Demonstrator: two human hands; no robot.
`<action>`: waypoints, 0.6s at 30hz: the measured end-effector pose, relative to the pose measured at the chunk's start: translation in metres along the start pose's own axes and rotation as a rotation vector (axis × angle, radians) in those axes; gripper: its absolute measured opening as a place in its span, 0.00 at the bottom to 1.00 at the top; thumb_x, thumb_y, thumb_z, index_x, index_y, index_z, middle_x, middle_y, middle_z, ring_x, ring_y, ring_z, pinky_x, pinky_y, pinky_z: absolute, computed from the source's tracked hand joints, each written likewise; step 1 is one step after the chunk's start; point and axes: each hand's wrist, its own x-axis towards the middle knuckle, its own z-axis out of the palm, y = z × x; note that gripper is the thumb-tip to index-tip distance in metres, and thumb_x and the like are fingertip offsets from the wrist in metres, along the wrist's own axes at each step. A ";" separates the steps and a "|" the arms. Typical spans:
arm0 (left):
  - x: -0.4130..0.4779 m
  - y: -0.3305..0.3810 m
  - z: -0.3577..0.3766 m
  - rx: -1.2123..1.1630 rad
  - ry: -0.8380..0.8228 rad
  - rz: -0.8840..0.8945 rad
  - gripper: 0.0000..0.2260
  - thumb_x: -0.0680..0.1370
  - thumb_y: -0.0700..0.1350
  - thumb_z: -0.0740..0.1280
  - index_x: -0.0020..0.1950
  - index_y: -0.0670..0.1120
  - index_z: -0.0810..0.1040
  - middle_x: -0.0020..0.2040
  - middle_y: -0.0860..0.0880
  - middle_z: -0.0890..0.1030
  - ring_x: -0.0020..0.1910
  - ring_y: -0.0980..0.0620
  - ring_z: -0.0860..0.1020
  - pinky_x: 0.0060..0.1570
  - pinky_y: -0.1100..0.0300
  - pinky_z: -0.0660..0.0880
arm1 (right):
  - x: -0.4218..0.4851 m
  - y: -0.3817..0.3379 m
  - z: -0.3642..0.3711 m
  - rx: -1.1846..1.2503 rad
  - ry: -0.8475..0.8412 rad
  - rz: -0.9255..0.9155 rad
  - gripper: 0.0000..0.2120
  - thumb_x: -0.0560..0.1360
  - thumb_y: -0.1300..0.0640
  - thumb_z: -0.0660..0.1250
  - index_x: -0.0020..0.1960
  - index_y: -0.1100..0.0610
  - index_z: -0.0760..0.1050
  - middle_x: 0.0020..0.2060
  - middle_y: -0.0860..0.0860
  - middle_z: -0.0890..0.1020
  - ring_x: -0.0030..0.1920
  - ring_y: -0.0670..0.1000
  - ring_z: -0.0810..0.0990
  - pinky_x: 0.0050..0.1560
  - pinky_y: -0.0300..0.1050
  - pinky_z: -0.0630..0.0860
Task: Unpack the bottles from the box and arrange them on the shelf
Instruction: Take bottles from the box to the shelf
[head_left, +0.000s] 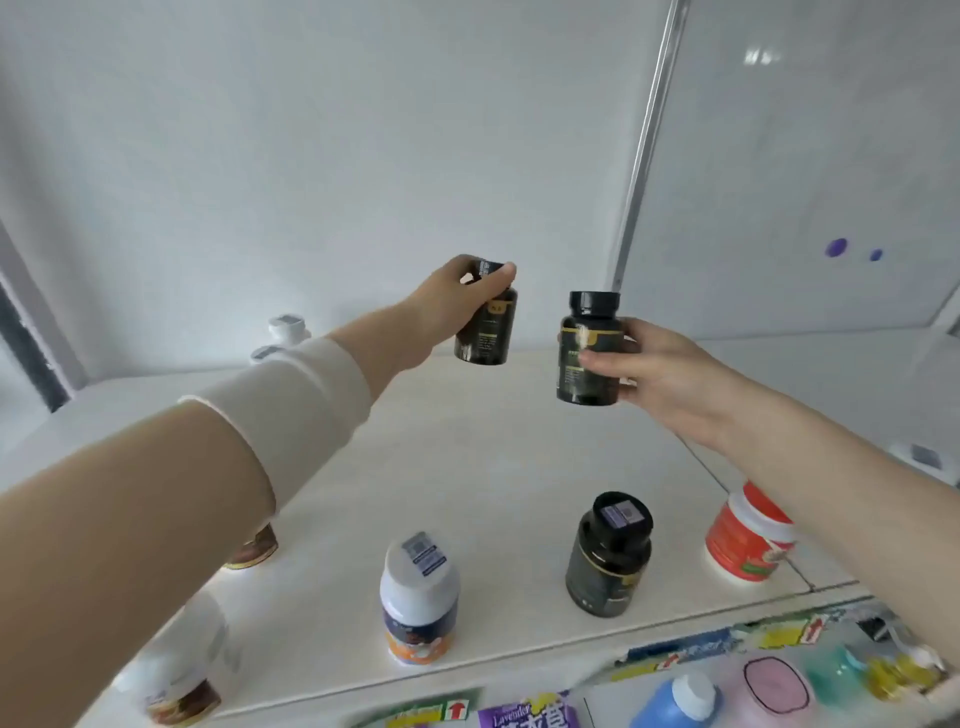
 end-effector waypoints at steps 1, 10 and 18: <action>0.014 -0.005 0.004 0.027 -0.002 -0.013 0.13 0.77 0.55 0.64 0.57 0.50 0.72 0.50 0.50 0.77 0.50 0.50 0.76 0.56 0.57 0.71 | 0.011 0.003 -0.007 -0.055 0.017 0.020 0.25 0.70 0.65 0.70 0.66 0.60 0.69 0.53 0.52 0.80 0.55 0.51 0.79 0.57 0.47 0.75; 0.101 -0.045 0.038 0.169 0.013 -0.127 0.14 0.75 0.48 0.70 0.58 0.46 0.75 0.55 0.43 0.79 0.56 0.45 0.78 0.60 0.51 0.75 | 0.100 0.041 -0.031 -0.341 -0.021 0.098 0.28 0.65 0.67 0.75 0.59 0.53 0.68 0.52 0.53 0.77 0.57 0.56 0.78 0.61 0.53 0.74; 0.130 -0.072 0.047 0.244 0.034 -0.174 0.15 0.73 0.46 0.72 0.58 0.45 0.76 0.54 0.45 0.79 0.57 0.46 0.77 0.61 0.51 0.74 | 0.140 0.068 -0.024 -0.474 -0.033 0.081 0.29 0.61 0.63 0.78 0.57 0.52 0.69 0.57 0.52 0.77 0.57 0.56 0.77 0.59 0.56 0.76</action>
